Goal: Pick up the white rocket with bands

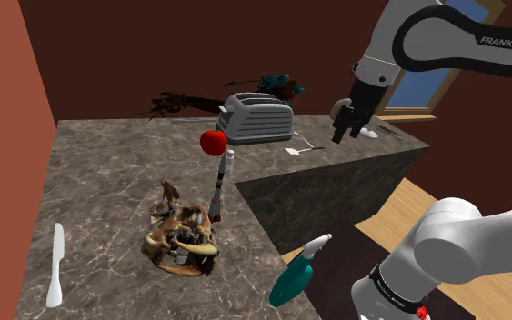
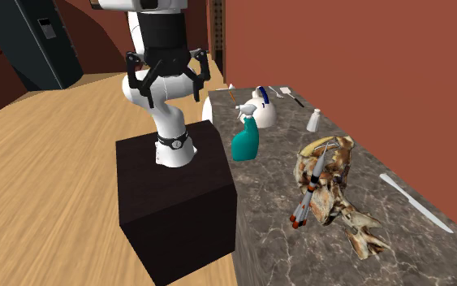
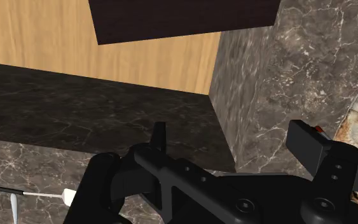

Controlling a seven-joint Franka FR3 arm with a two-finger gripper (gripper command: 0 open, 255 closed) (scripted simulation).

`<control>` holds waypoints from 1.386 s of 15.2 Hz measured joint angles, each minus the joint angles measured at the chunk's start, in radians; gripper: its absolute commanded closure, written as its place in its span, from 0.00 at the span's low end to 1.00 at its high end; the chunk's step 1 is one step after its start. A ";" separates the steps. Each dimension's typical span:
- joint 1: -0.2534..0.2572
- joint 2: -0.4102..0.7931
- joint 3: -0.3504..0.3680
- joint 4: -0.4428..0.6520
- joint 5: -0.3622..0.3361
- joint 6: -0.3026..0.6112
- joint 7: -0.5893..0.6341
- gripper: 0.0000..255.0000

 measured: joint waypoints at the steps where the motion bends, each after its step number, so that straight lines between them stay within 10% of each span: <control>1: 0.000 0.000 0.000 0.000 0.000 0.000 0.000 0.00; 21: 0.040 0.766 0.050 0.287 0.569 0.090 0.472 0.00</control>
